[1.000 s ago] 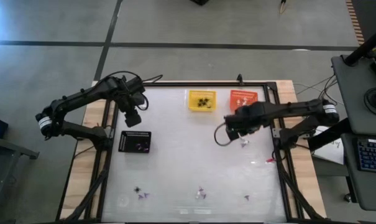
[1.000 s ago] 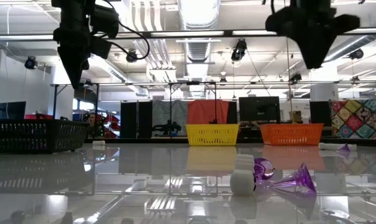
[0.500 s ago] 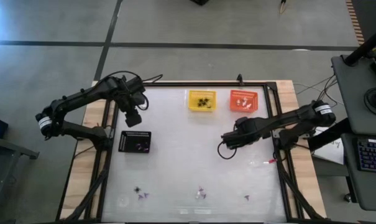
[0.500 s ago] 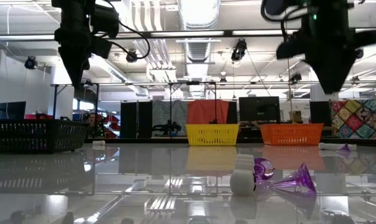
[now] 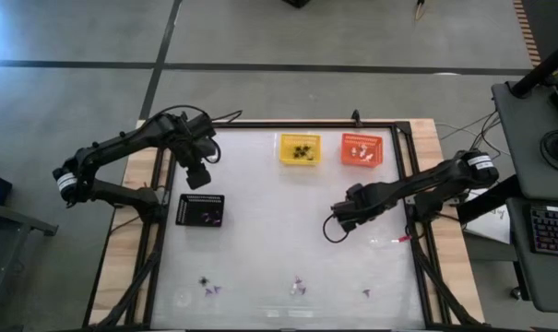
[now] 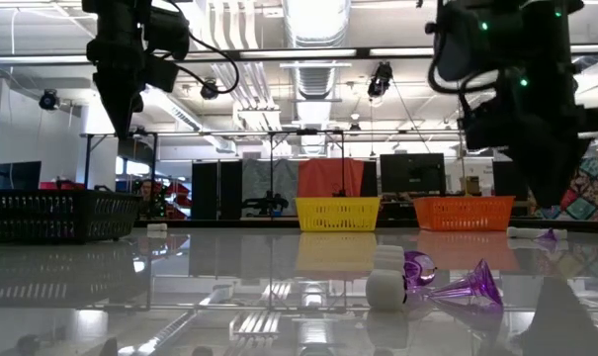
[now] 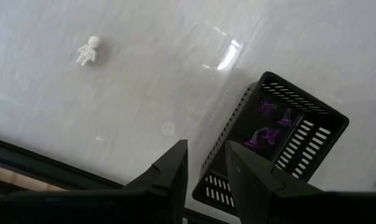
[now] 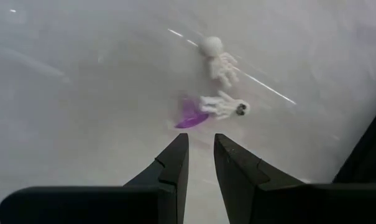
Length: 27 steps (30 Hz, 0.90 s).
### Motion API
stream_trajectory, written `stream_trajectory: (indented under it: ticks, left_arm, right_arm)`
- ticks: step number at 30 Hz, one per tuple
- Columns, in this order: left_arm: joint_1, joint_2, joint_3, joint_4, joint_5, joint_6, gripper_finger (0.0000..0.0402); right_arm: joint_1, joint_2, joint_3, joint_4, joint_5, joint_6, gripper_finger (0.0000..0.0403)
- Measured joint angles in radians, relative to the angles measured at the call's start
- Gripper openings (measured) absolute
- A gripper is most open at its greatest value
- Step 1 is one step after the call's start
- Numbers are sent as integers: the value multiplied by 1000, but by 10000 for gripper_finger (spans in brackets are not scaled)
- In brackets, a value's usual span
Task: Sort Halloween decoration
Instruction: Put the purple witch hat toy into the black bin
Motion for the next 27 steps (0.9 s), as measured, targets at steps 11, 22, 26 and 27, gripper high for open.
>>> stream_trajectory:
  ticks: [11,22,26,27]
  left_arm:
    - [0,0,0,9,1,-11,91]
    - [0,0,0,11,1,-15,91]
    - [0,0,0,11,1,-16,91]
    - [0,0,0,11,1,-16,91]
  right_arm:
    - [-12,1,-86,145,-3,-18,71]
    - [-107,1,-104,155,-33,-21,73]
    - [-111,1,-104,157,-78,60,70]
    - [-110,1,-104,158,-79,81,70]
